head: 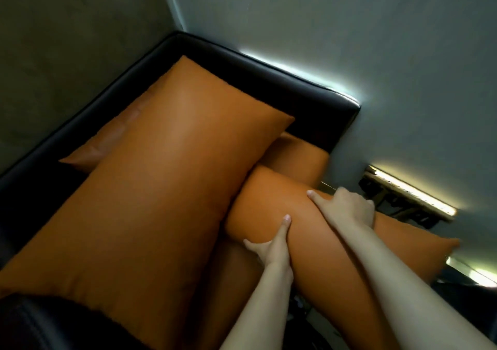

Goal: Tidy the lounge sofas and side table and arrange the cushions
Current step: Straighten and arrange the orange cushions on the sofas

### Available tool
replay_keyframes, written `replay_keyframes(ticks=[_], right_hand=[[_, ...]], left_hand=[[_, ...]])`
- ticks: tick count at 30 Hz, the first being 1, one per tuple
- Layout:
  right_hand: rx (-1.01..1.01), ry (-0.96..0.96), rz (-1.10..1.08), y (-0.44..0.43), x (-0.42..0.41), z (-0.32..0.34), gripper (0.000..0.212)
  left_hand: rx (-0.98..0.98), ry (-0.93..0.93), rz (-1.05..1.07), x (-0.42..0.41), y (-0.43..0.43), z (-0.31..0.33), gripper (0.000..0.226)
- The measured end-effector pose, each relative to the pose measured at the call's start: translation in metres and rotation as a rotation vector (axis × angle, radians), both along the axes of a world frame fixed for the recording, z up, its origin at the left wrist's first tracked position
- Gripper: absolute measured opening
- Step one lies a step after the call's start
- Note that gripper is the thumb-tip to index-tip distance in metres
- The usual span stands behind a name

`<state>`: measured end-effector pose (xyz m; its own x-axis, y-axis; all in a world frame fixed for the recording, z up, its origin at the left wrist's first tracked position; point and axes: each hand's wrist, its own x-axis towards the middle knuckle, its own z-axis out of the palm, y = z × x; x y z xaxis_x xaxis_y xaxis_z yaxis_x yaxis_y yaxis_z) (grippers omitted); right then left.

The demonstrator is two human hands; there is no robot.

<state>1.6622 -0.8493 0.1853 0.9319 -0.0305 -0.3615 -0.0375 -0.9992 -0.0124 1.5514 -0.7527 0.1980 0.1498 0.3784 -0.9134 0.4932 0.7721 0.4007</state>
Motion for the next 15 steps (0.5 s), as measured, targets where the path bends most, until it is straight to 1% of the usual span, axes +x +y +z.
replay_keyframes(ticks=[2,7,12,15], right_hand=[[-0.013,-0.041,-0.046,-0.014,-0.011,0.013,0.08],[0.042,-0.15,-0.165,-0.028,-0.038,0.046,0.077],[0.043,-0.215,-0.164,-0.018,-0.056,0.087,0.074],[0.044,-0.26,-0.159,-0.007,-0.06,0.114,0.07]], left_hand=[[-0.023,-0.04,-0.045,-0.008,-0.008,0.009,0.131],[-0.012,-0.177,-0.152,-0.024,-0.009,0.034,0.13],[-0.027,-0.208,-0.181,-0.042,0.0,0.07,0.124],[-0.043,-0.243,-0.167,-0.048,0.006,0.089,0.125]])
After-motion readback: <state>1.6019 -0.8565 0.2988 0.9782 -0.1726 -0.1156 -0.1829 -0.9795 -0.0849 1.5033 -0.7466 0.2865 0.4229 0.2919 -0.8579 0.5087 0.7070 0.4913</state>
